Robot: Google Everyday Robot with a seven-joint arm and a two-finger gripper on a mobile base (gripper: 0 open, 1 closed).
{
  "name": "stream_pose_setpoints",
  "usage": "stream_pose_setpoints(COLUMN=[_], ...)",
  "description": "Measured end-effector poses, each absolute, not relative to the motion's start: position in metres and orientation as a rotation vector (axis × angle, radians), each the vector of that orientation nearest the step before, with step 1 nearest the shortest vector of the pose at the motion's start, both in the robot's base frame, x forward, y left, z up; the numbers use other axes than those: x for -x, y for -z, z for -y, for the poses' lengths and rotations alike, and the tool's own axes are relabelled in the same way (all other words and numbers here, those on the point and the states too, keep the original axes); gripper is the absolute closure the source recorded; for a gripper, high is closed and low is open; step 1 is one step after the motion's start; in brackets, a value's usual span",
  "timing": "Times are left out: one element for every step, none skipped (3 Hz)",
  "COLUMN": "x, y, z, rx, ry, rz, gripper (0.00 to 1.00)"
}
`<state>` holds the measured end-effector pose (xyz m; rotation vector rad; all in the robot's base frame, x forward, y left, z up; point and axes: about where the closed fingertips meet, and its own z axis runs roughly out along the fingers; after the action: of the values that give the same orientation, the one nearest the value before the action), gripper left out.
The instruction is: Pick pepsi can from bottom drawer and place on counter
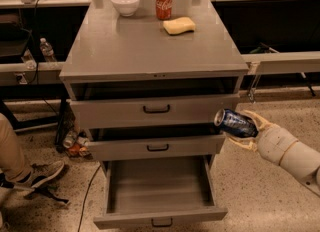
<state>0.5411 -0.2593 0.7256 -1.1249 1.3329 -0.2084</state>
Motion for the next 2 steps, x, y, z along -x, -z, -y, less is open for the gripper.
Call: stream_pose_setpoints(x=[-0.5426, -0.5427], y=[-0.7665, -0.7665], z=[0.2436, 0.2435], rx=[1.204, 1.204], ry=[0.248, 0.248], rz=[-1.22, -1.219], gripper=[1.0, 1.0])
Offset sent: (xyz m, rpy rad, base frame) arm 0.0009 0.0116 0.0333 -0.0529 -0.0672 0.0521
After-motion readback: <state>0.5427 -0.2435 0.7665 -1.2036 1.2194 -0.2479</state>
